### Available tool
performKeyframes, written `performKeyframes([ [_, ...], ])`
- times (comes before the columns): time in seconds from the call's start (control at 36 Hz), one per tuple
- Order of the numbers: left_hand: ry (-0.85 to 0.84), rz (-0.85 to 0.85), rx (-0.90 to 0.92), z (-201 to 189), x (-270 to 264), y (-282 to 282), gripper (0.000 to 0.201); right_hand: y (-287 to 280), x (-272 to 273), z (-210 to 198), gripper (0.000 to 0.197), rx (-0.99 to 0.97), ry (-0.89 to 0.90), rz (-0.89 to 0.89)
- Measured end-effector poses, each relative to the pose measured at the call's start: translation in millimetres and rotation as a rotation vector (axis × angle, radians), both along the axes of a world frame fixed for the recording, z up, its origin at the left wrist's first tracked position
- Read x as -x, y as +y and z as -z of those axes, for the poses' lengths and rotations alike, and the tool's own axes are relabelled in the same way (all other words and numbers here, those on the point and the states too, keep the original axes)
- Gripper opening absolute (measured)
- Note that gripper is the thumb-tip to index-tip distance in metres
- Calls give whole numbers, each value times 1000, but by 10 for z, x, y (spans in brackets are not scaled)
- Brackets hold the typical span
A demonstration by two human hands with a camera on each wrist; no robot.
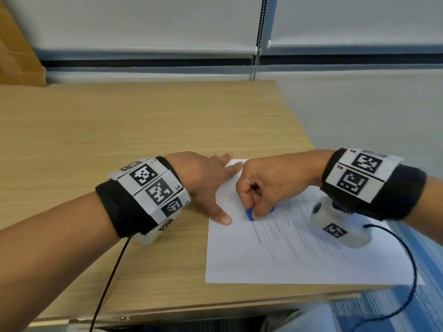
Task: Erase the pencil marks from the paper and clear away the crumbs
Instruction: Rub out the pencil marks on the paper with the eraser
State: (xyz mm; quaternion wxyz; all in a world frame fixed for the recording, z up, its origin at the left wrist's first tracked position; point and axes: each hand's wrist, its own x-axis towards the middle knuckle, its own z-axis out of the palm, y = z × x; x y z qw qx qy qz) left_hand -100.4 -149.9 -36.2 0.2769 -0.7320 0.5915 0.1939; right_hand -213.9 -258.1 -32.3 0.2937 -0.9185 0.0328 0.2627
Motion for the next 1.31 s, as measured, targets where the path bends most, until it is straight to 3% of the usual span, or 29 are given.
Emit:
performKeyframes([
  [0.14, 0, -4, -17, 15, -25, -8, 118, -38, -59, 38, 10, 54, -199, 135],
  [0.31, 8, -4, -1, 18, -27, -4, 122, 97, 117, 22, 10, -30, 59, -18],
  [0.47, 13, -4, -11, 18, -21, -12, 122, -65, 46, 50, 10, 7, -195, 194],
  [0.64, -6, -1, -11, 37, -28, -21, 125, 45, 118, 34, 9, -11, 6, 51],
  [0.81, 21, -6, -12, 11, -23, -3, 123, -92, 8, 25, 8, 70, -185, 186],
  [0.97, 6, -1, -8, 32, -25, -17, 123, 26, 110, 38, 10, 32, 8, 30],
  [1.14, 33, -3, -6, 24, -39, 4, 124, -106, 33, 83, 11, 94, -258, 221],
  [1.31, 38, 9, -3, 40, -47, 13, 128, -37, 110, 112, 9, 126, -196, 157],
])
